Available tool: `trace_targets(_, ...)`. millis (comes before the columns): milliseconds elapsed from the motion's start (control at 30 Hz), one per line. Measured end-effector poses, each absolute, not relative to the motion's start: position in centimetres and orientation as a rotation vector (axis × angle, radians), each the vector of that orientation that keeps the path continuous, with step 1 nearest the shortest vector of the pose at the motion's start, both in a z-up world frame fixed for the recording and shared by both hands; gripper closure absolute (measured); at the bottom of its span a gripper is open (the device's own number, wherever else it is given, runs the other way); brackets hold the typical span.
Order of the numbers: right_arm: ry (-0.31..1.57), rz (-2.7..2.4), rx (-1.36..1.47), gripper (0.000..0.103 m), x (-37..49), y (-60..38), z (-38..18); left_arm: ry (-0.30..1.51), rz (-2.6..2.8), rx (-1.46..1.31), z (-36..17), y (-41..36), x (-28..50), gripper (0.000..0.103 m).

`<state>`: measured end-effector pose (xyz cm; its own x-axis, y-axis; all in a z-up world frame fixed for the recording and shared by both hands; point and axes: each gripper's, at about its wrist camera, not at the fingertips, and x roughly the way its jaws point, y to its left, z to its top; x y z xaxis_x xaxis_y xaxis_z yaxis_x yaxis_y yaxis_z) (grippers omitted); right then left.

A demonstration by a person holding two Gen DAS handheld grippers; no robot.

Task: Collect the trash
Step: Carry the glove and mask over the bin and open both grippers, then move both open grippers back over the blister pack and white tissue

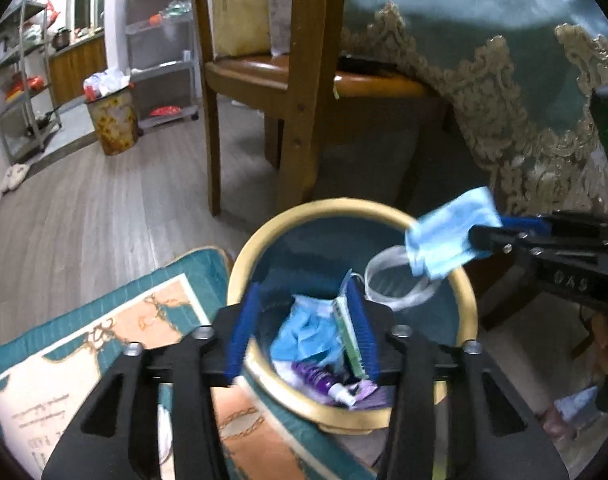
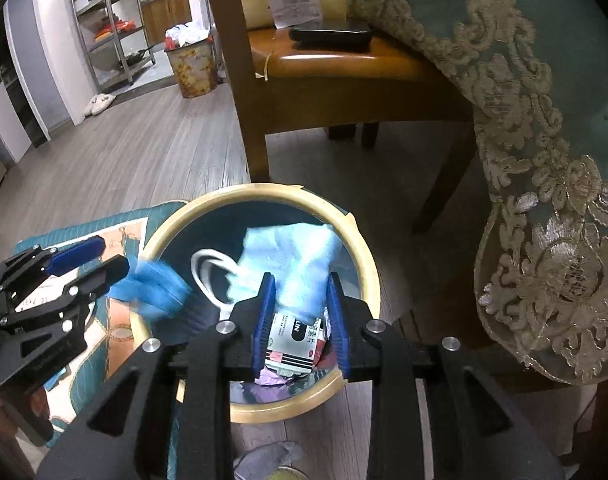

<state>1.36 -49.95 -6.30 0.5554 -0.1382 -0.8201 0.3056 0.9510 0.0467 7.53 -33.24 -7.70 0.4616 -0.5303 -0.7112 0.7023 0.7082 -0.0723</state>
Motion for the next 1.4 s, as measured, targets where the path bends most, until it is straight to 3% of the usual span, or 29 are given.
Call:
trace_targets(33,0.943,-0.264,0.193,0.061,1.3,-50.0,-6.3,0.776,-0.773,0.249,-7.6,-33.4,7.4,0.055)
trace_targets(167,0.936,-0.266,0.204,0.059,1.5,-50.0,-6.0,0.773,-0.780,0.296,-7.6,-33.4,7.0,0.054)
trace_targets(400,0.920,-0.252,0.197,0.045,2.0,-48.4,-4.9,0.761,-0.756,0.295,-6.1,-30.7,7.0,0.054)
trace_targets(433,0.914,-0.248,0.199,0.041,2.1,-48.1,-4.6,0.760,-0.751,0.293,-5.8,-30.2,7.1,0.052)
trace_targets(467,0.910,-0.245,0.199,0.040,2.2,-47.8,-4.4,0.758,-0.744,0.288,-5.5,-29.5,7.0,0.040)
trace_targets(533,0.898,-0.235,0.193,0.031,2.3,-46.9,-3.8,0.738,-0.728,0.275,-4.6,-28.0,6.9,0.027)
trace_targets(700,0.853,-0.228,0.181,0.007,2.5,-44.8,-2.0,0.714,-0.687,0.269,-2.9,-24.9,6.6,0.018)
trace_targets(867,0.815,-0.215,0.196,0.006,2.7,-43.0,-0.8,0.691,-0.622,0.279,-1.6,-21.0,6.4,0.010)
trace_targets(1400,0.810,-0.133,0.139,0.006,3.9,-35.5,-0.3,0.688,-0.458,0.250,0.3,-10.4,6.3,0.009)
